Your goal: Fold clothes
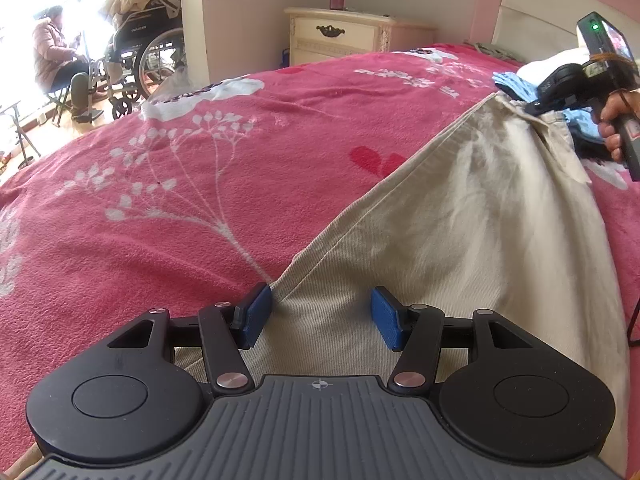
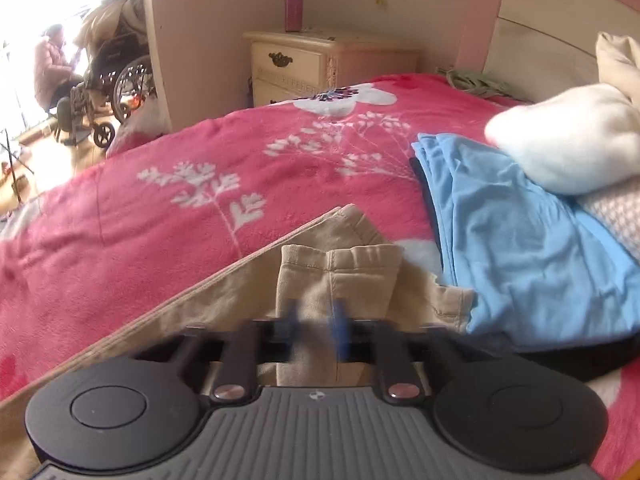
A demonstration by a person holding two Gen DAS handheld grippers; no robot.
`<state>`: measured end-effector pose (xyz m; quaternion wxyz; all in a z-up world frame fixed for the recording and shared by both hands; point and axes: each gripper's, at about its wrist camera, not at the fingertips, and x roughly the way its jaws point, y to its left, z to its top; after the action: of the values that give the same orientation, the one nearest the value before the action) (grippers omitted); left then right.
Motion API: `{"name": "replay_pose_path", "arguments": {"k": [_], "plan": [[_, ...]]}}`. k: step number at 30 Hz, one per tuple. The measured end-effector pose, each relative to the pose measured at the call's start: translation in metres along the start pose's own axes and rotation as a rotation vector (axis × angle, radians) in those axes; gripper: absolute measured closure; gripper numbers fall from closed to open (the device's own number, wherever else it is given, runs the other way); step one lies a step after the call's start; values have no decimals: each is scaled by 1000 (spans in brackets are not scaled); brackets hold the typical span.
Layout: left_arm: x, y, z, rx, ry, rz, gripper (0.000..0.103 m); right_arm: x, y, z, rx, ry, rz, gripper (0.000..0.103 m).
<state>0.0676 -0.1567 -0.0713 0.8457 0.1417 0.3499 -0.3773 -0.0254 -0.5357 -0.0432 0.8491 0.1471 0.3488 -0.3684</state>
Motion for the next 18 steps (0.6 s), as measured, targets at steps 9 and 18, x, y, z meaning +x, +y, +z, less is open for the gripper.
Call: {"name": "replay_pose_path", "arguments": {"k": [9, 18], "plan": [[0, 0, -1, -1, -5, 1, 47, -16, -116, -39, 552, -14, -36, 103], [0, -1, 0, -1, -5, 5, 47, -17, -23, -11, 128, -39, 78, 42]]}}
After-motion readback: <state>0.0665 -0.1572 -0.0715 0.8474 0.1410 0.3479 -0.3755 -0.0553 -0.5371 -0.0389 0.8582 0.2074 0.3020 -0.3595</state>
